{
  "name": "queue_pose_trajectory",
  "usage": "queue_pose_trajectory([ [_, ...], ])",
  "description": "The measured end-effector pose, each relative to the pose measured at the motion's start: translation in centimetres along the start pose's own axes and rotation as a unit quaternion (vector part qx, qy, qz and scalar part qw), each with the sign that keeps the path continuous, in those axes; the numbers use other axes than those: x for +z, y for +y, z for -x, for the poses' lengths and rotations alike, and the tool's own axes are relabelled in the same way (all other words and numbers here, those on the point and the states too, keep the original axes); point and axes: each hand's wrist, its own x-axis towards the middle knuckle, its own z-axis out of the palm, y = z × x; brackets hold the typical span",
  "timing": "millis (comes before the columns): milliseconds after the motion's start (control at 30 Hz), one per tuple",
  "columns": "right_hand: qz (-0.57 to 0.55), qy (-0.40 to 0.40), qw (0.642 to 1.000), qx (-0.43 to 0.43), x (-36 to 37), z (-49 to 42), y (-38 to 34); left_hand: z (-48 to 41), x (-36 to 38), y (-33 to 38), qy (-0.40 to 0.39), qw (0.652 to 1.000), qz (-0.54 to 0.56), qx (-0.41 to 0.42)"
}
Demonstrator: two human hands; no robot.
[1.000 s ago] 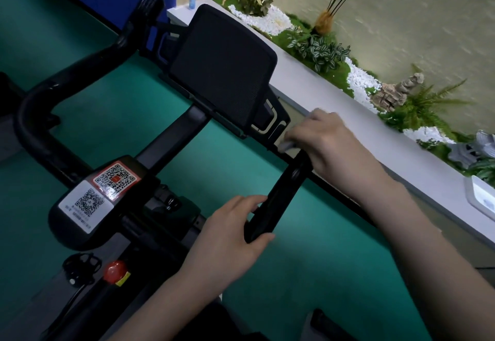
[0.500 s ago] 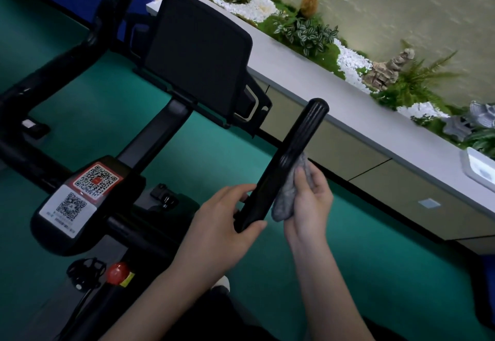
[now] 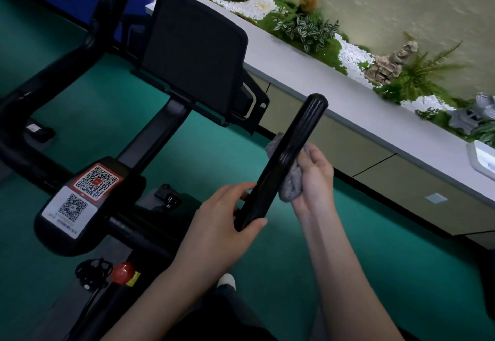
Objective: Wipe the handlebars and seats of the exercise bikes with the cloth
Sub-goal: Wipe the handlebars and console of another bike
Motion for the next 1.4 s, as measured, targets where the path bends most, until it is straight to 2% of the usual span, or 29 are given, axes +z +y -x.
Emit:
queue_pose_trajectory([
  [133,0.048,-0.042,0.997,-0.044,0.0,-1.8,-1.7,0.0,0.0,0.1,0.001,1.0,-0.007,0.001],
  [467,0.071,-0.093,0.991,-0.067,0.3,-4.2,-4.1,0.0,0.2,-0.1,0.007,1.0,-0.016,0.004],
  [700,0.093,-0.074,0.984,-0.133,0.8,-5.8,-6.4,0.0,0.2,-0.3,0.008,1.0,-0.017,0.009],
  [1000,0.216,-0.014,0.933,-0.288,-0.8,-3.3,-8.2,0.1,0.3,-0.5,0.003,1.0,-0.02,0.014],
  [1400,0.274,0.056,0.931,-0.236,-5.3,3.8,-3.4,0.4,0.1,-0.4,-0.034,0.999,-0.007,0.025],
])
